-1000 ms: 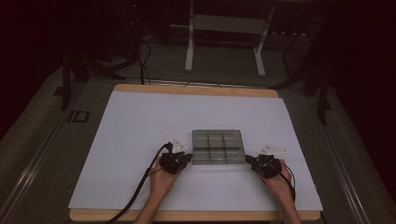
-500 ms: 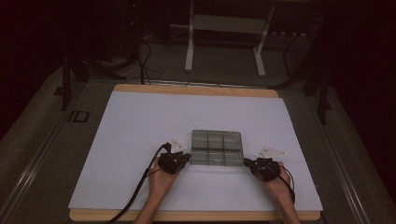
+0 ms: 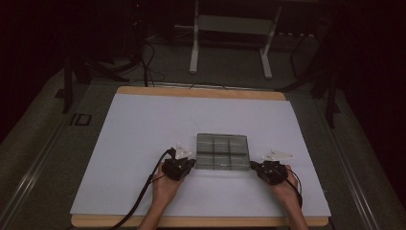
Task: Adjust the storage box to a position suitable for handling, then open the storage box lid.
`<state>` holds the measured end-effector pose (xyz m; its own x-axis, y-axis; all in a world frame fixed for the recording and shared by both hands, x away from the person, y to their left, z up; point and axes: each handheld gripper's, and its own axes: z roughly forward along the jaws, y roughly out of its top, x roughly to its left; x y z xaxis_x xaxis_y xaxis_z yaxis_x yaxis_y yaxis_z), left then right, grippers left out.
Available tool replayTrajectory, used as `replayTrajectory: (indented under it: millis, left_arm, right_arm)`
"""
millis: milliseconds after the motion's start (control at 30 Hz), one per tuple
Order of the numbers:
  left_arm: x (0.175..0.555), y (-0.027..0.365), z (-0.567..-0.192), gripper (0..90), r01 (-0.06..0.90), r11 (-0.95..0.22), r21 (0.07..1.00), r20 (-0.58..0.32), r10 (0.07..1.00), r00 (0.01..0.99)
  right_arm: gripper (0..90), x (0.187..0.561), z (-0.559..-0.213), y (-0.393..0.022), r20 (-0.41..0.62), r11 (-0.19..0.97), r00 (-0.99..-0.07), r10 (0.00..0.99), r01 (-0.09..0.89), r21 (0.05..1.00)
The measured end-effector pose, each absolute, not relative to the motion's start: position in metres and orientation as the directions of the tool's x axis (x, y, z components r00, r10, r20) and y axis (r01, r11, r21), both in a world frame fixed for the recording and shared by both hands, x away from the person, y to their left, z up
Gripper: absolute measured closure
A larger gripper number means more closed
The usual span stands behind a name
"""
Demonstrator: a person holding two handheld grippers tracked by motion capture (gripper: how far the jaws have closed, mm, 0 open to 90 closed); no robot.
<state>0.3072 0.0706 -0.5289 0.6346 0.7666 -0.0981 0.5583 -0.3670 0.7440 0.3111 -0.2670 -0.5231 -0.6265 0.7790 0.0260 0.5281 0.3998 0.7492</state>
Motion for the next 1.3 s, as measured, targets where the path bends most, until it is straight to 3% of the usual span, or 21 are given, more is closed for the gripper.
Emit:
replayTrajectory:
  millis: [600, 1300]
  left_arm:
    - [0.311, 0.091, -0.522, 79.6, 0.546, -0.314, 0.777, -0.102, 0.792, 0.602]
    - [0.309, 0.1, -0.519, 68.2, 0.531, -0.306, 0.79, -0.116, 0.777, 0.619]
  right_arm:
    - [87.8, 0.309, -0.511, -0.282, 0.044, 0.343, -0.596, 0.802, 0.518, 0.784]
    - [88.1, 0.293, -0.498, -0.287, 0.078, 0.336, -0.656, 0.751, 0.48, 0.81]
